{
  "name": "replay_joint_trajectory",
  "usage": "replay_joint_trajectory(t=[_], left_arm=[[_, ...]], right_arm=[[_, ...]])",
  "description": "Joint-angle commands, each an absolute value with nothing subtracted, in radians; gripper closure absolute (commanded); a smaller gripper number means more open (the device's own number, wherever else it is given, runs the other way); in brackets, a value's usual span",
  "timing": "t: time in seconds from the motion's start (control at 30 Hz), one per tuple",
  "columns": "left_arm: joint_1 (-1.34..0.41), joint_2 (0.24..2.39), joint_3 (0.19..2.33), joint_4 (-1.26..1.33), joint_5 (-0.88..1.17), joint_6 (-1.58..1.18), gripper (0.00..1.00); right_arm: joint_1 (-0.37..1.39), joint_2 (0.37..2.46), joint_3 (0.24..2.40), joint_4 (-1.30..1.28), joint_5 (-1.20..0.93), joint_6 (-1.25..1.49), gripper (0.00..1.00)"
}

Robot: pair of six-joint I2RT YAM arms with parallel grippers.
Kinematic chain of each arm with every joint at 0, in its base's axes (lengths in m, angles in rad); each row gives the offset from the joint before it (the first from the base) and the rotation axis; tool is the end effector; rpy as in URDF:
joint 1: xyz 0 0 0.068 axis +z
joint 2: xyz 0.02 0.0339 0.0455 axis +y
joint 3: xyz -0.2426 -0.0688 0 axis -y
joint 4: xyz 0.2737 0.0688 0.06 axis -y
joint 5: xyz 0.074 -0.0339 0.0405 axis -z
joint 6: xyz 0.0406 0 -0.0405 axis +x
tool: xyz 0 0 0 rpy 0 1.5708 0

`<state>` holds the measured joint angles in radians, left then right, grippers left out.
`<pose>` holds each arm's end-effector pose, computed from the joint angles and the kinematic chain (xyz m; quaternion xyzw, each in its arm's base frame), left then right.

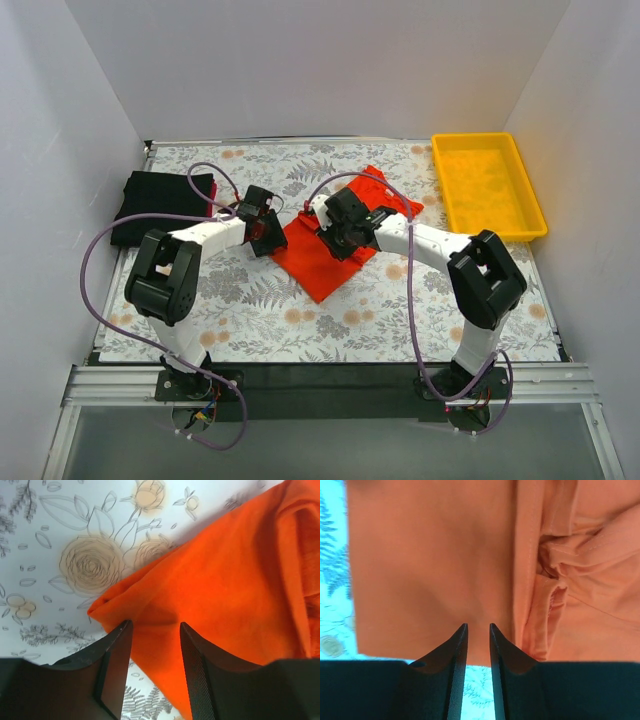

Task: Fold and stack the t-shirts
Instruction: Fold the tshirt

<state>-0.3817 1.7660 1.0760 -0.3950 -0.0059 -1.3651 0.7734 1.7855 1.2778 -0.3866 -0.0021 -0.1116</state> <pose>0.3433 -0.1375 0.1222 -0.4589 0.8553 -0.1825 0.1567 0.2946 0.2877 0.1805 -0.4043 0.8523 0.1087 0.3135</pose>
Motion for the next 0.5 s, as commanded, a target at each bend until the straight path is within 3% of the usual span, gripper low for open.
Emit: replay_joint_trajectory(t=[0.0,0.33,0.47], left_arm=[[-0.385,1.767,1.069,-0.385,-0.009,-1.368,0.59],[-0.385,1.798,1.017,-0.407,-0.015,-1.393,0.6],[-0.387,1.786,1.009,-0.408,-0.008,-1.394,0.6]], right_arm=[[0.704,1.816,1.253,-0.339,-0.017,-0.124,0.74],[0.526,1.786,1.226,-0.27,0.023,0.012,0.75],[0.544,1.726,1.218,-0.163,-0.191,0.086,0.74]])
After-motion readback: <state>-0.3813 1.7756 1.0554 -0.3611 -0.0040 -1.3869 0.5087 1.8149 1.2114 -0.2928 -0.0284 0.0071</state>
